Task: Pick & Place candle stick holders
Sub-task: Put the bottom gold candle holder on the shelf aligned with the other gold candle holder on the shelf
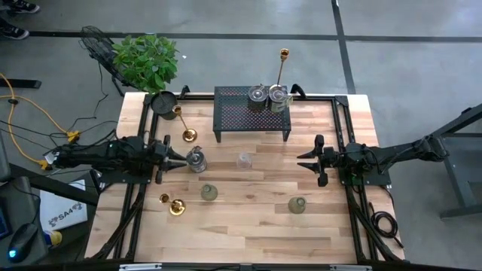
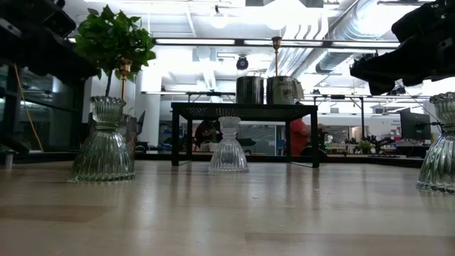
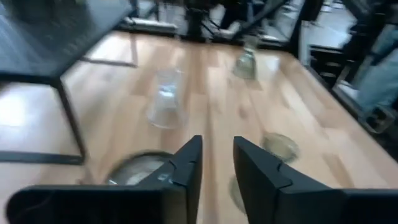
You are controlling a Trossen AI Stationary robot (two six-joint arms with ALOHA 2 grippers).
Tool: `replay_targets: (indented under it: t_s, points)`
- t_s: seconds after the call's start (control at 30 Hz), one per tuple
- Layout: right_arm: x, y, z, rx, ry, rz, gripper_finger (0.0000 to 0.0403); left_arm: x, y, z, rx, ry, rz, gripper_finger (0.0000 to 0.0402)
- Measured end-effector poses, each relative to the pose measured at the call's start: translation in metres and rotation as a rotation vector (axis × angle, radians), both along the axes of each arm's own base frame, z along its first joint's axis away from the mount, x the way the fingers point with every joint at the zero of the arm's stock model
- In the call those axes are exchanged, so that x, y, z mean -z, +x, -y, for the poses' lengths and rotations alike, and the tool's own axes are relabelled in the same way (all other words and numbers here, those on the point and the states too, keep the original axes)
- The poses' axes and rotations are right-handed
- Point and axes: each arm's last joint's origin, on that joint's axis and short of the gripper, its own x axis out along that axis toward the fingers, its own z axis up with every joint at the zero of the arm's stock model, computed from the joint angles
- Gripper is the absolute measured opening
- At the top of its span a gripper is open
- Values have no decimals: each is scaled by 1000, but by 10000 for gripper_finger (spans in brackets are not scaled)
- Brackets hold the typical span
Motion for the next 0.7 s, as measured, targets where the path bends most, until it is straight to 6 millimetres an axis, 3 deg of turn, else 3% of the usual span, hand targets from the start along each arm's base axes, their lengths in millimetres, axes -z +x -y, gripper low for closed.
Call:
replay_targets:
  t_s: [0.17,0.4,0.57,0.7]
  points:
    - [0,0,0,0,0,0,99,1,-1,3,123,46,-1,106]
    - [0,0,0,0,0,0,99,5,-2,3,125,9,-48,101]
    - [0,0,0,0,0,0,99,6,-2,3,95,-107,-78,101]
    - [0,0,0,0,0,0,99,9,0,4,49,-345,-147,101]
